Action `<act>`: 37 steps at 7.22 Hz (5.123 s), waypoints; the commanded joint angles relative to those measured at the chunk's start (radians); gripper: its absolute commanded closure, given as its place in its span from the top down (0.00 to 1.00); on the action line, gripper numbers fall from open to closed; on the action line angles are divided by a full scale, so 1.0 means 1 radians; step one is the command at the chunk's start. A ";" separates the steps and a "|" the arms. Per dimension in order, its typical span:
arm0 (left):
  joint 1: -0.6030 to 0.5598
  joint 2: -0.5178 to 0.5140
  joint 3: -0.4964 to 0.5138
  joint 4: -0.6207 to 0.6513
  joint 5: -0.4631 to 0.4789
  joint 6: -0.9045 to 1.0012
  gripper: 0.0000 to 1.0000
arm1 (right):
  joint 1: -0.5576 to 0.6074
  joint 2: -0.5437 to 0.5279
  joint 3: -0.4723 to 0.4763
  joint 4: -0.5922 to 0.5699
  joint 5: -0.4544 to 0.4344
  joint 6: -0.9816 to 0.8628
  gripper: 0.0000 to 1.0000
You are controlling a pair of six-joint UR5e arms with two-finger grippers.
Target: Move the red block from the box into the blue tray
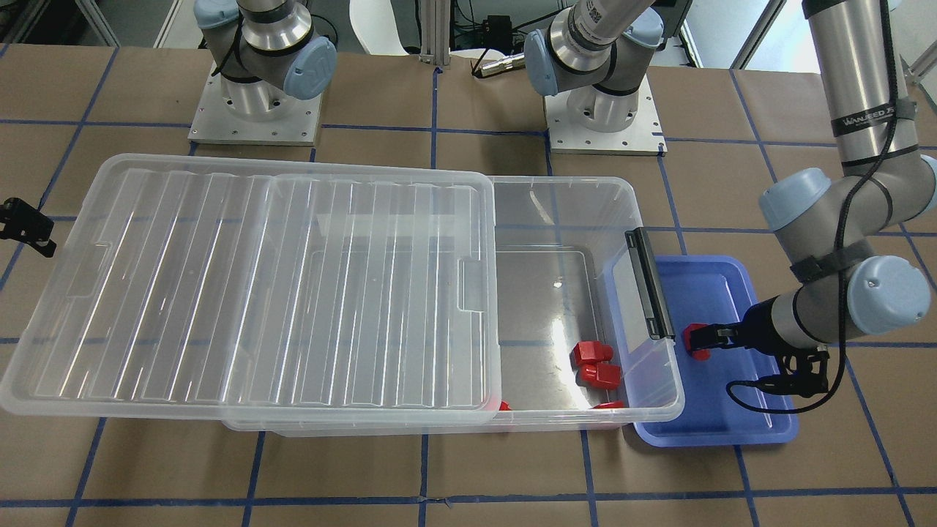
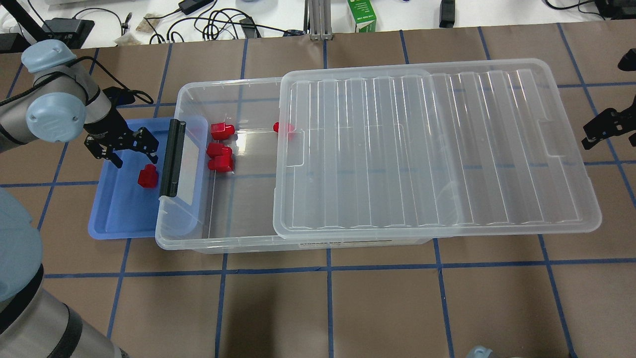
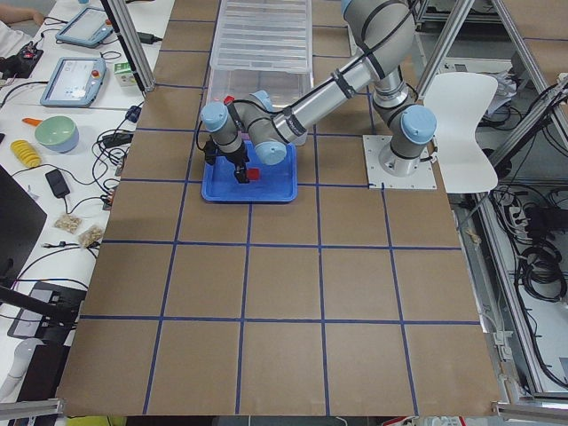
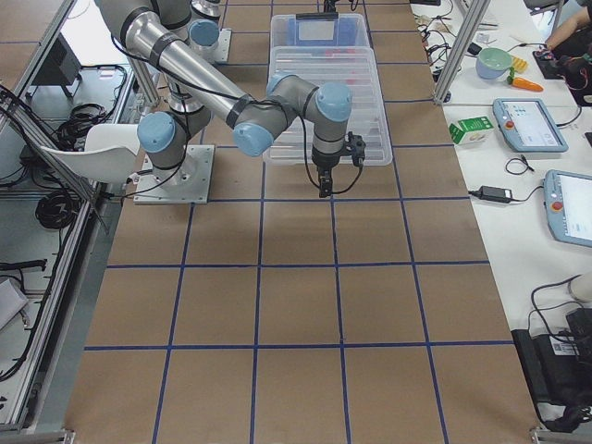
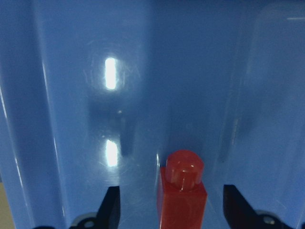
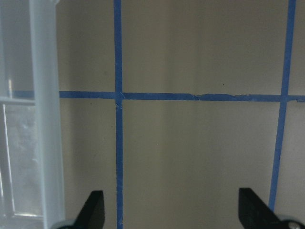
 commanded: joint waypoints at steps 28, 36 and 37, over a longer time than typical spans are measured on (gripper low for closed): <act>-0.342 0.469 0.124 -0.535 0.026 -0.362 1.00 | 0.474 -0.191 -0.224 0.335 0.003 0.464 1.00; -0.342 0.492 0.097 -0.537 0.036 -0.360 1.00 | 0.605 -0.161 -0.239 0.340 0.003 0.517 1.00; -0.342 0.492 0.097 -0.535 0.033 -0.360 1.00 | 0.605 -0.161 -0.242 0.340 0.003 0.519 1.00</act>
